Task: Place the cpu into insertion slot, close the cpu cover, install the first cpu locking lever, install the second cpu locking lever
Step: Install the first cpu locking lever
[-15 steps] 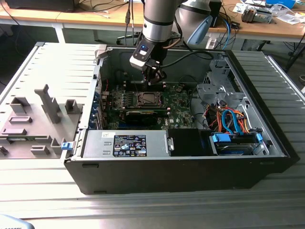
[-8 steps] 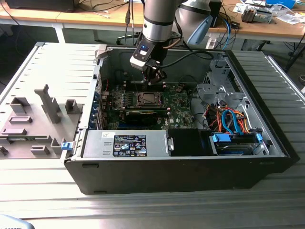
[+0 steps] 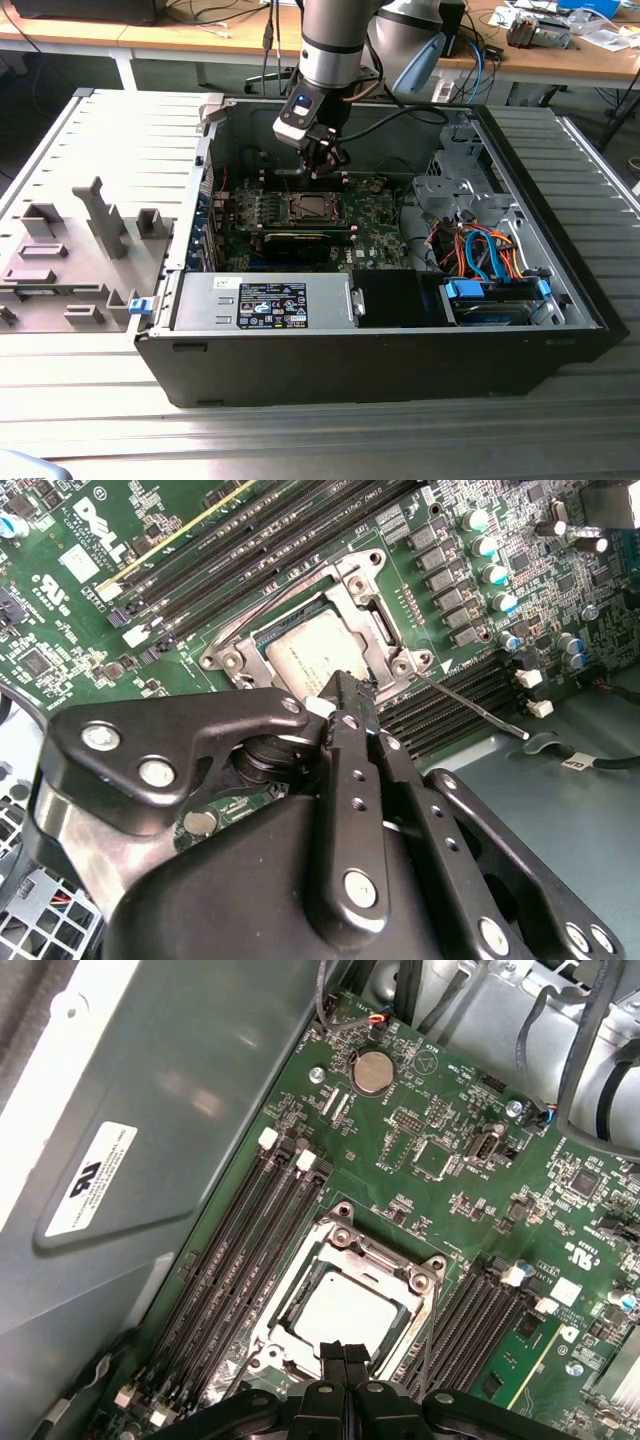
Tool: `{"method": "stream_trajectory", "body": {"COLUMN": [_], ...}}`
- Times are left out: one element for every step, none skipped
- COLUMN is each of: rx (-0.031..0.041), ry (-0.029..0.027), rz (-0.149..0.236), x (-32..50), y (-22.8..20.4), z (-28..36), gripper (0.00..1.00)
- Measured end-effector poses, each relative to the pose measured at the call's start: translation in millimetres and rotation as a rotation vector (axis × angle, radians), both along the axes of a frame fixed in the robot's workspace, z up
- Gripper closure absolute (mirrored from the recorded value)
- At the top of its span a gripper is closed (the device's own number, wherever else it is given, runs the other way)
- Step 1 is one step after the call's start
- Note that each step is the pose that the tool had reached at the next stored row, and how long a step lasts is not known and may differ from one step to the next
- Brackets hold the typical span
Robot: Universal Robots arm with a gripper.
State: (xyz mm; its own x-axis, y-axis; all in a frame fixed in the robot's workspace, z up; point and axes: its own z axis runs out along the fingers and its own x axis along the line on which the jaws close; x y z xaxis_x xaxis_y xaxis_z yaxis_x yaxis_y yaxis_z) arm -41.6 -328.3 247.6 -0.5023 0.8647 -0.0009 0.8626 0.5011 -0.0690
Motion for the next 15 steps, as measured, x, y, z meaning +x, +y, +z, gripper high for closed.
{"method": "stream_trajectory", "body": {"rx": [0.0000, 0.0000, 0.0000, 0.0000, 0.0000, 0.0000, 0.0001, 0.0000, 0.0000, 0.0000, 0.0000, 0.0001, 0.0000, 0.0000, 0.0000], "ry": [0.0000, 0.0000, 0.0000, 0.0000, 0.0000, 0.0000, 0.0000, 0.0000, 0.0000, 0.0000, 0.0000, 0.0000, 0.0000, 0.0000, 0.0000], "rz": [0.001, 0.003, 0.004, 0.005, 0.007, 0.008, 0.009, 0.010, 0.011, 0.012, 0.013, 0.014, 0.015, 0.017, 0.018], "x": [0.0, 0.0, 0.0, 0.0, 0.0, 0.0, 0.0, 0.0, 0.0, 0.0, 0.0, 0.0, 0.0, 0.0, 0.0], "y": [0.0, 0.0, 0.0, 0.0, 0.0, 0.0, 0.0, 0.0, 0.0, 0.0, 0.0, 0.0, 0.0, 0.0, 0.0], "z": [0.0, 0.0, 0.0, 0.0, 0.0, 0.0, 0.0, 0.0, 0.0, 0.0, 0.0, 0.0, 0.0, 0.0, 0.0], "gripper": [0.89, 0.89, 0.89, 0.89, 0.89, 0.89, 0.89, 0.89, 0.89, 0.89, 0.89, 0.89, 0.89, 0.89, 0.89]}}
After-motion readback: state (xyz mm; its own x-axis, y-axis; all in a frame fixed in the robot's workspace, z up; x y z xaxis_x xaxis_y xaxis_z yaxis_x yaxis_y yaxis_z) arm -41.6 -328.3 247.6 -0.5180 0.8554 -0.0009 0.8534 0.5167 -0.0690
